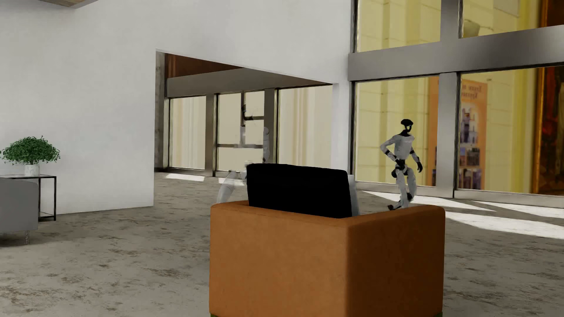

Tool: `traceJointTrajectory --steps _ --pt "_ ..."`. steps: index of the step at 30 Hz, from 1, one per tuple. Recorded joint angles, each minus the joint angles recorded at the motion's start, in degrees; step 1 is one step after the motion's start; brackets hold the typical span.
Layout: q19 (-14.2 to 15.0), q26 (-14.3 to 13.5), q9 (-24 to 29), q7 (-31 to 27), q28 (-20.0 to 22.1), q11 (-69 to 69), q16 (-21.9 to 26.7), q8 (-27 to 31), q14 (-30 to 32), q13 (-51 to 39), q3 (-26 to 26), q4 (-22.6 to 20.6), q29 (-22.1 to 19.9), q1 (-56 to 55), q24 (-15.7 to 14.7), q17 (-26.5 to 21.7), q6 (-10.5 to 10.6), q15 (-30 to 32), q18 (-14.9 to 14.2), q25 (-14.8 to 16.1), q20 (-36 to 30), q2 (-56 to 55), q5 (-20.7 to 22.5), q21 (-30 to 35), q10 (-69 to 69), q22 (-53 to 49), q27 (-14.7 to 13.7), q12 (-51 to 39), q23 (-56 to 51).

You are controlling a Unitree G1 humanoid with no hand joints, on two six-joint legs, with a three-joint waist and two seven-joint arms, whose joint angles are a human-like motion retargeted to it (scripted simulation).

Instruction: Walk to sofa

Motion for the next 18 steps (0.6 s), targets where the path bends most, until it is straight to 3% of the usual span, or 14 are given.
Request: traceJointTrajectory --steps 1,2,3,4,5,7,9,11,13,14,15,16,17,18 --pt "-0.1 4.1 0.9 -6.9 3.1 6.0 -0.3 4.4 0.0 -2.8 0.1 -3.7 3.6 -4.0 4.0 -2.5 0.7 -3.1 3.2 -3.0 1.5 -0.8 1.0 0.0 10.6 1.2 1.6 -1.0 0.9" --pt "-0.1 8.9 1.9 -10.2 9.2 9.8 -3.2 8.4 -3.7 -9.0 0.2 -3.0 7.7 -7.7 8.2 -5.1 1.3 -5.4 7.5 -16.5 2.1 -0.5 2.5 1.0 18.8 2.9 -1.9 -1.8 3.0" --pt "-0.1 11.6 2.6 -10.6 14.2 9.8 -7.7 12.8 -5.3 -16.6 0.7 2.7 10.8 -11.8 7.9 -3.7 1.8 -5.9 12.1 -33.9 2.7 1.4 5.4 3.2 23.7 4.4 -8.1 -2.4 4.2" --pt "-0.1 10.7 3.0 -9.8 14.4 8.2 -12.0 18.6 -7.8 -22.5 1.8 8.3 11.9 -15.4 3.0 3.7 2.5 -5.4 16.0 -42.4 3.9 3.7 8.8 5.3 25.2 5.1 -11.9 -1.4 5.2" --pt "0.0 6.7 3.1 -8.7 10.2 5.7 -14.7 24.9 -9.9 -25.4 3.3 10.2 10.4 -18.7 -2.7 13.7 3.0 -4.1 18.7 -39.3 4.3 6.3 11.6 6.3 23.9 5.1 -13.0 0.1 6.2" --pt "0.0 -1.8 2.8 -6.2 -1.3 0.3 -16.1 37.3 -10.7 -28.4 6.2 8.0 8.6 -23.9 -6.5 28.0 3.3 -1.2 16.7 -16.8 3.7 11.3 14.0 11.0 14.4 3.2 -13.5 2.5 9.7" --pt "0.6 -5.5 2.5 -6.0 -9.6 -1.3 -16.5 46.6 -12.4 -29.0 8.2 3.0 7.6 -24.8 -5.3 31.5 2.5 0.4 11.5 1.8 4.4 14.3 13.1 18.1 -6.2 -0.3 -14.1 2.7 10.3" --pt "1.2 -5.3 2.3 -9.2 -11.2 4.0 -16.5 53.0 -14.2 -26.9 8.9 -1.0 8.6 -18.4 -2.3 28.2 1.0 0.6 7.7 9.7 6.3 15.4 11.6 21.4 -30.6 -1.1 -13.2 -0.4 7.9" --pt "1.9 -1.5 3.4 -7.5 -5.2 25.6 -16.0 54.5 -12.3 -22.7 8.3 -2.1 9.4 -14.7 5.4 22.4 -0.9 6.5 4.6 12.2 6.5 10.4 12.1 18.0 -28.9 2.5 -9.7 -4.3 7.4" --pt "10.0 1.8 4.2 -3.4 -3.3 41.2 -15.2 52.1 -16.7 -20.3 7.7 -0.8 8.6 -13.7 13.0 20.0 -2.1 14.4 4.6 10.7 4.2 4.3 12.0 13.7 -23.0 6.1 -6.0 -7.0 9.0" --pt "20.7 3.3 5.0 0.0 -3.8 54.3 -14.2 47.1 -20.7 -18.7 7.1 0.5 7.8 -11.6 21.5 17.9 -3.1 22.1 5.2 -2.0 0.5 -2.5 8.9 9.0 -19.0 9.8 -0.7 -10.6 10.9" --pt "19.9 1.9 5.7 2.5 -4.8 61.7 -14.4 42.9 -23.6 -17.3 6.1 1.2 10.4 -8.5 28.4 16.7 -3.7 21.1 5.6 -28.0 -2.0 -8.5 4.3 5.6 -17.6 12.3 5.3 -14.4 14.2" --pt "16.7 0.9 6.0 4.9 -4.6 64.4 -16.6 39.2 -25.1 -15.5 5.0 1.4 15.3 -4.3 30.3 19.6 -3.9 17.7 5.9 -54.5 -2.0 -13.6 0.2 0.9 -19.0 12.0 7.2 -17.1 19.2" --pt "16.7 0.8 5.9 7.4 -2.0 63.2 -20.7 36.3 -25.6 -14.3 3.8 1.4 15.7 0.4 27.7 19.6 -3.9 16.8 6.1 -59.8 -1.1 -17.8 -2.8 -4.0 -22.2 9.3 12.9 -19.1 25.6"
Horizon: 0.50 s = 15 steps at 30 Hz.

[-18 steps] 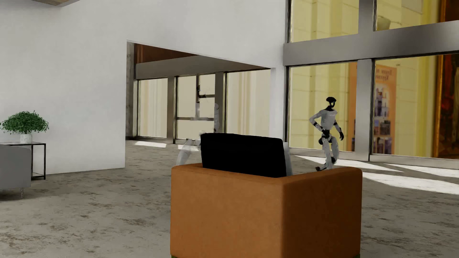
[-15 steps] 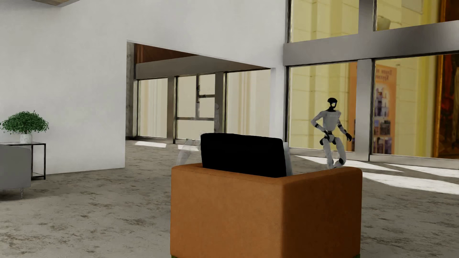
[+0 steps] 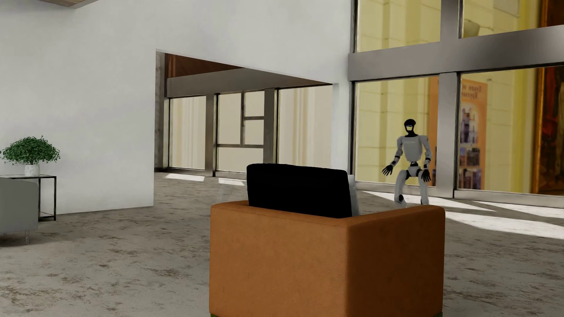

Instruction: Walk to sofa

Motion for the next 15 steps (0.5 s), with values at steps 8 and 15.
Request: traceJointTrajectory --steps 8,15 --pt "-5.5 -5.7 -2.4 11.9 11.2 -69.9 8.5 -10.4 1.1 4.0 -7.0 1.4 -3.1 23.4 -33.7 12.9 4.6 8.3 -3.4 47.3 -8.9 -4.8 1.4 -37.7 -19.6 -28.5 -2.9 -9.6 12.1" --pt "-8.8 13.1 -0.9 -2.5 10.6 -53.7 0.9 -11.5 21.7 -6.5 -4.8 10.4 -4.2 2.7 -35.2 17.2 10.8 -6.8 7.5 31.6 -4.8 6.2 7.9 -25.0 32.0 6.1 0.8 -5.4 39.7"
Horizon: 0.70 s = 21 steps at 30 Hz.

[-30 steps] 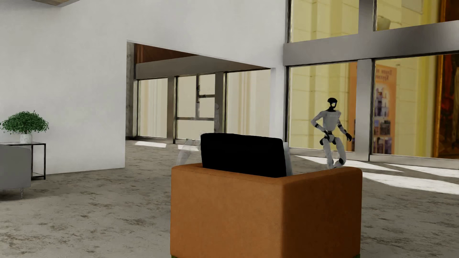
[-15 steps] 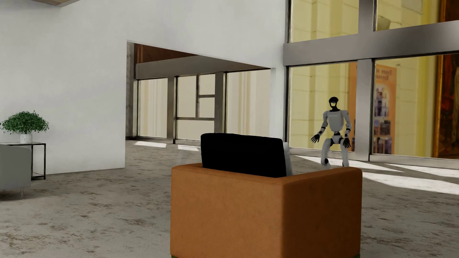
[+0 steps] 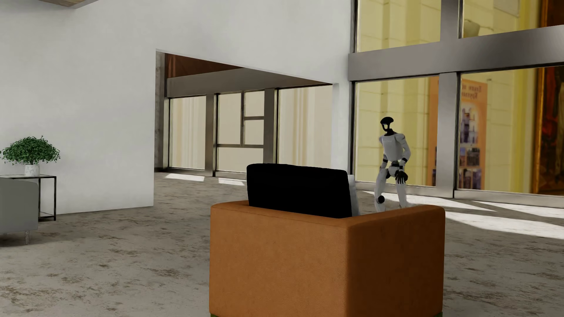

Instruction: Walk to sofa

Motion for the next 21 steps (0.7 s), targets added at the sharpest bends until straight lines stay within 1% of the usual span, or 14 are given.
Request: traceJointTrajectory --steps 2,4,6,7,9,10,11,12,13,15,16,18,20,21 --pt "0.5 0.4 -0.4 -2.3 0.9 -6.2 -1.4 2.7 -0.8 -6.3 1.6 -1.6 -6.1 -11.9 0.9 2.9 -0.4 -1.8 -1.8 -1.7 2.0 9.1 1.9 5.3 7.0 7.9 -5.3 6.0 -0.6" --pt "1.1 -0.6 -1.2 -0.5 2.6 -10.7 -2.7 5.5 -1.5 -11.5 3.7 -1.0 -11.6 -21.2 -0.7 6.2 -1.2 -3.6 -1.1 1.4 6.6 17.3 2.8 10.4 2.7 11.4 -8.3 11.8 -4.7" --pt "1.7 -3.3 -1.7 3.6 3.6 -13.0 -3.2 7.9 -1.3 -16.6 6.0 -0.2 -15.1 -26.0 -3.1 7.0 -1.7 -6.8 0.2 5.8 11.5 23.9 3.3 17.9 -13.0 11.0 -12.0 17.7 -10.5" --pt "2.1 -4.4 -1.9 5.3 3.4 -13.9 -3.5 8.9 -0.5 -19.2 6.9 -1.5 -15.9 -26.7 -3.0 6.0 -1.7 -8.4 -0.9 7.3 13.2 27.2 3.4 22.1 -25.2 10.6 -13.6 20.1 -13.8" --pt "3.3 -5.1 -2.3 4.6 2.5 -16.0 -5.4 10.5 0.6 -24.0 8.2 -7.7 -15.3 -24.4 -2.7 2.2 -1.9 -9.5 -2.4 9.6 16.5 34.2 2.8 29.1 -53.7 10.3 -16.5 23.1 -20.0" --pt "3.7 -5.5 -2.4 5.4 1.1 -15.4 -6.0 10.3 2.2 -25.5 8.5 -9.7 -14.6 -23.8 -2.2 0.2 -2.2 -9.3 -3.8 11.3 17.1 37.2 2.3 31.0 -59.0 10.5 -17.3 23.8 -22.3" --pt "4.5 -6.1 -2.5 3.4 -0.9 -13.4 -6.0 9.9 6.3 -26.1 8.7 -12.1 -13.2 -23.8 -0.8 -1.7 -2.7 -7.9 1.5 13.5 16.5 39.9 1.2 31.8 -55.9 11.3 -17.0 23.6 -23.7" --pt "5.2 -6.8 -2.4 2.5 -2.4 -9.9 -6.0 9.0 8.3 -25.8 8.9 -13.4 -11.9 -23.7 0.8 -3.6 -3.3 -4.7 5.2 15.5 15.9 42.2 0.0 31.5 -48.7 12.0 -16.0 22.6 -24.7" --pt "6.3 -7.0 -2.1 2.8 -3.2 -2.3 -6.6 8.7 4.6 -24.6 9.1 -14.1 -11.3 -24.2 2.3 -5.0 -4.3 0.9 6.3 16.6 15.8 41.7 -1.6 30.7 -40.9 12.2 -14.2 21.4 -25.2" --pt "12.7 -6.2 -1.7 4.5 -0.4 23.2 -10.0 9.7 -5.9 -21.9 9.1 -14.2 -12.4 -20.9 2.6 -4.5 -6.2 15.0 5.8 17.6 17.9 32.9 -5.4 27.9 -31.5 10.4 -8.9 19.6 -21.7" --pt "12.4 -6.5 -1.7 5.2 1.4 33.5 -11.7 11.2 -9.0 -20.2 8.7 -14.7 -13.1 -17.1 1.6 -3.4 -7.1 16.2 5.3 18.2 18.6 27.0 -6.3 25.4 -31.6 9.1 -5.9 18.2 -18.8" --pt "9.0 -7.9 -1.8 4.9 3.1 43.8 -12.1 10.7 -12.2 -14.2 7.2 -16.0 -13.9 -8.3 0.8 -0.9 -8.2 10.4 4.3 20.2 16.9 14.3 -8.3 18.6 -36.1 7.3 -0.1 13.8 -14.4" --pt "9.0 -8.7 -2.1 3.1 2.7 41.3 -10.9 7.7 -14.3 -7.0 5.1 -17.3 -15.1 -0.4 2.0 0.4 -8.5 9.9 3.3 23.2 12.5 2.9 -12.7 11.8 -41.6 3.5 2.1 9.5 -10.8" --pt "8.3 -10.0 -2.1 2.2 2.9 35.8 -9.6 6.7 -15.7 -3.5 3.9 -17.7 -13.6 3.1 2.2 -0.4 -8.5 9.0 2.7 24.6 10.4 -1.9 -13.7 9.1 -43.6 1.8 2.5 6.7 -9.7"
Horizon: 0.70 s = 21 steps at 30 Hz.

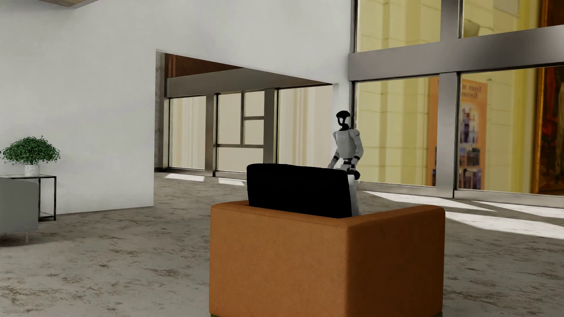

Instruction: Walk to sofa

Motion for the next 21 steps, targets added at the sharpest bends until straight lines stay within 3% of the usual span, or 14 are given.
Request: traceJointTrajectory --steps 2,4,5,6,8,9,11,13,14,15,17,19,21 --pt "-0.5 -2.7 0.1 -1.6 1.7 -19.8 2.9 -2.4 -3.3 5.8 -2.0 -0.2 3.5 6.5 -0.2 -2.7 -0.1 -0.6 -1.3 -0.6 -3.9 -5.0 -1.3 -3.1 -2.5 -6.2 0.7 -3.2 4.0" --pt "1.4 -3.2 0.3 -3.4 2.6 -52.8 6.0 -0.7 -4.5 10.3 -3.7 0.5 7.1 13.1 -1.7 -4.3 -0.1 -0.1 -2.5 -4.6 -5.7 -2.8 1.6 -4.6 -6.4 -12.9 2.6 -4.9 8.5" --pt "0.1 -3.0 0.4 -4.4 2.4 -61.7 7.2 2.3 -4.2 12.4 -4.3 1.0 9.2 16.2 -2.4 -4.7 0.2 -2.9 -2.9 -7.3 -6.1 -2.3 3.0 -4.8 -6.6 -15.0 3.2 -5.7 10.1" --pt "4.2 -2.3 0.4 -4.7 1.9 -61.2 8.4 1.1 -4.1 14.4 -4.5 1.8 11.3 18.2 -2.3 -4.8 0.5 -2.9 -3.2 -10.1 -6.1 -2.2 3.4 -4.8 -4.0 -15.7 3.4 -6.1 11.1" --pt "2.2 0.2 0.9 -4.2 1.3 -51.9 9.7 0.7 3.4 15.9 -4.9 4.8 14.5 20.5 -1.4 -4.0 1.6 10.7 -0.8 -15.1 -4.4 -1.8 5.1 -4.2 4.7 -14.4 1.5 -5.4 12.1" --pt "-2.1 1.7 1.3 -2.6 2.1 -44.3 9.6 -0.1 9.4 15.4 -5.0 7.5 15.1 18.7 -0.1 -3.0 2.4 8.9 0.8 -16.9 -3.4 -2.3 5.8 -4.1 14.7 -12.0 0.8 -4.9 12.1" --pt "-3.6 4.1 2.1 1.2 2.1 -36.2 7.5 -2.3 21.0 11.0 -4.5 17.2 14.8 9.7 0.4 -0.9 4.8 -0.8 -1.0 -20.7 -1.3 1.1 8.1 -2.1 37.9 -4.2 -1.5 -4.4 12.2" --pt "-3.4 4.3 2.3 0.1 -2.6 -39.6 5.3 -3.1 14.7 2.3 -3.2 19.2 12.3 -2.7 -1.2 0.5 6.7 -5.3 1.2 -24.8 -0.2 9.3 10.6 0.8 49.8 2.7 -3.8 -3.2 11.7" --pt "-3.1 3.2 1.9 0.7 -5.3 -42.6 4.7 -2.9 15.0 -2.2 -2.2 19.4 9.6 -8.6 -0.5 1.8 7.1 -6.5 -0.9 -25.0 -1.2 13.5 11.5 0.9 51.1 4.6 -4.3 -1.7 10.8" --pt "-2.9 1.1 1.4 1.2 -8.5 -45.8 4.9 -2.7 15.1 -6.8 -1.1 18.9 7.0 -14.2 0.9 3.5 7.2 -7.5 -1.0 -23.3 -1.9 17.6 12.3 0.3 49.7 4.5 -4.9 0.6 9.3" --pt "-2.4 -2.6 0.3 2.3 -12.4 -50.4 4.9 -2.4 14.0 -15.2 1.2 17.5 3.0 -23.3 1.9 5.9 7.1 -10.2 -1.6 -16.2 0.8 24.8 13.3 0.0 39.5 2.5 -7.9 5.1 4.9" --pt "-1.4 -3.8 -0.4 5.0 -10.2 -52.2 3.2 -1.8 14.7 -23.7 3.1 16.0 0.5 -26.9 0.8 4.7 7.1 -14.4 -1.1 -9.2 6.0 31.1 13.8 3.6 18.1 0.9 -11.4 8.7 0.9" --pt "0.0 -2.9 -0.9 4.8 -4.9 -53.4 0.9 -1.2 13.3 -31.6 4.1 11.9 -1.5 -25.9 0.3 1.1 7.0 -18.5 -3.7 -6.5 9.6 37.1 13.8 9.1 -10.6 1.5 -12.7 11.2 -1.5"
